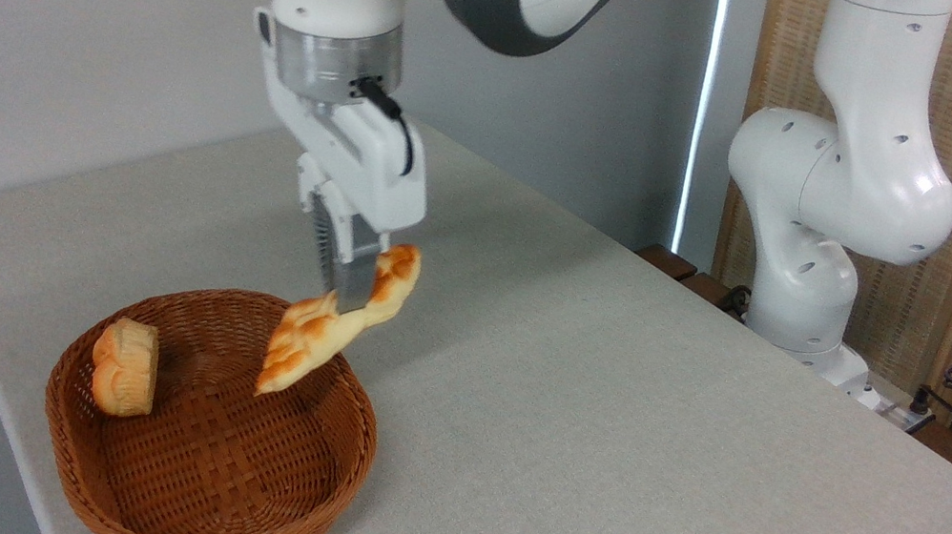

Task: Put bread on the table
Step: 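Lift the braided loaf out of the basket and carry it onto the table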

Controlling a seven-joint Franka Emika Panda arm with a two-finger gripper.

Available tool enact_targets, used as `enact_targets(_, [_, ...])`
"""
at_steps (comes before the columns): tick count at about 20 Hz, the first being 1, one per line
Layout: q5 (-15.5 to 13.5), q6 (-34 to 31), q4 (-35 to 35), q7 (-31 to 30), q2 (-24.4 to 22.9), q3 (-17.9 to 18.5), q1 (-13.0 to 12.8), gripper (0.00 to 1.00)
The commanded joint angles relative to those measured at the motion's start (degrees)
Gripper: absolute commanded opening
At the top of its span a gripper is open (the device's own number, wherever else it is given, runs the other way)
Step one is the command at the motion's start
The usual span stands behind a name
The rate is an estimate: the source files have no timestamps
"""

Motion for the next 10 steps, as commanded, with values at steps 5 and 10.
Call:
enact_targets(5, [-0.8,-0.6,-17.8,1.7,-16.4,-0.7,-4.5,0.15])
enact_targets(10, [-0.8,-0.7,-18.8,0.9,-15.2,-2.4,-6.0,0.86])
